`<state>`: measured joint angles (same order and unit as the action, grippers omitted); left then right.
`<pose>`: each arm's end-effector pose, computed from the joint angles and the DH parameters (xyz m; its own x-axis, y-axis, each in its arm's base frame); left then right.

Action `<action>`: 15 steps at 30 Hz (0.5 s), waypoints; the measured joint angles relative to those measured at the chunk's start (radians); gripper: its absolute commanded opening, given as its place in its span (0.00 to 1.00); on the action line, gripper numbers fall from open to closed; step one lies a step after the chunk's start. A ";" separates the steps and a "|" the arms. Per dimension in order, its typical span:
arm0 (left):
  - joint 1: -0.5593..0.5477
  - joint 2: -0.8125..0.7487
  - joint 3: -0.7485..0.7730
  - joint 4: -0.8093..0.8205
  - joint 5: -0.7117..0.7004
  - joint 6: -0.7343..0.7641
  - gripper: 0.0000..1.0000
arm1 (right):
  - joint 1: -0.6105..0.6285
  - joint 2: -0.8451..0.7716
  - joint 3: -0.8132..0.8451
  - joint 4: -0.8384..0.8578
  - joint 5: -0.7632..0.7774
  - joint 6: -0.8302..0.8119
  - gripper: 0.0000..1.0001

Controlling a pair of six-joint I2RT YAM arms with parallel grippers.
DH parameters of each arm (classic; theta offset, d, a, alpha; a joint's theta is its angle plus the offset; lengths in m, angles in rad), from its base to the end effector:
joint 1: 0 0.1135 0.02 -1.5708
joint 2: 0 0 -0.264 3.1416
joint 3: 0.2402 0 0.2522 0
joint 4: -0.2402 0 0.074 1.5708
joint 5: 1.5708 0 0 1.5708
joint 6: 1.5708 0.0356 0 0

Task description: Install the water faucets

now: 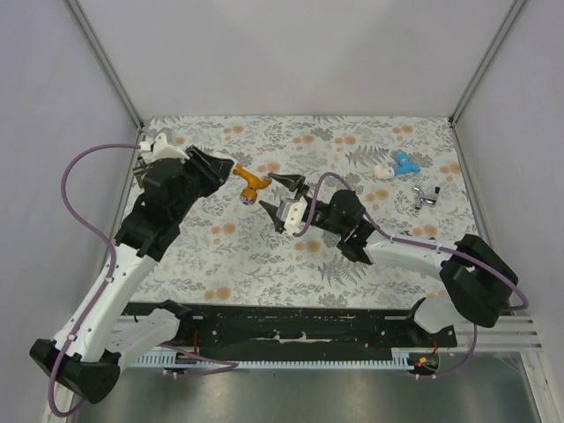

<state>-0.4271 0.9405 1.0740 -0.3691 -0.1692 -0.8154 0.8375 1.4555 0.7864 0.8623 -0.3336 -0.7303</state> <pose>0.1893 -0.0796 0.3934 -0.3344 -0.6362 -0.6953 0.0231 0.7320 -0.6809 0.2086 0.2490 0.2915 0.7075 -0.1563 -0.6892 -0.5975 0.3884 -0.7015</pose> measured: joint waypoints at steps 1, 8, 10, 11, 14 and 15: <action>0.000 0.001 0.000 0.000 0.007 -0.007 0.02 | 0.011 0.012 0.000 -0.013 0.000 -0.024 0.76; 0.001 0.005 0.004 -0.004 0.042 -0.045 0.02 | 0.050 0.081 0.006 0.021 0.026 -0.082 0.72; 0.002 0.013 0.004 -0.004 0.056 -0.061 0.02 | 0.053 0.121 0.011 0.092 0.055 -0.075 0.69; 0.002 0.017 0.004 -0.004 0.068 -0.068 0.02 | 0.053 0.138 0.014 0.123 0.068 -0.065 0.66; 0.003 0.026 0.003 -0.003 0.078 -0.077 0.02 | 0.054 0.176 0.022 0.192 0.095 -0.011 0.50; 0.005 0.026 0.002 -0.003 0.079 -0.077 0.02 | 0.054 0.178 0.022 0.200 0.098 0.022 0.38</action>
<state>-0.4217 0.9668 1.0760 -0.3725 -0.0906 -0.8921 0.8913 1.6333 0.8085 1.0618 -0.2352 -0.7086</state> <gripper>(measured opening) 0.441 0.594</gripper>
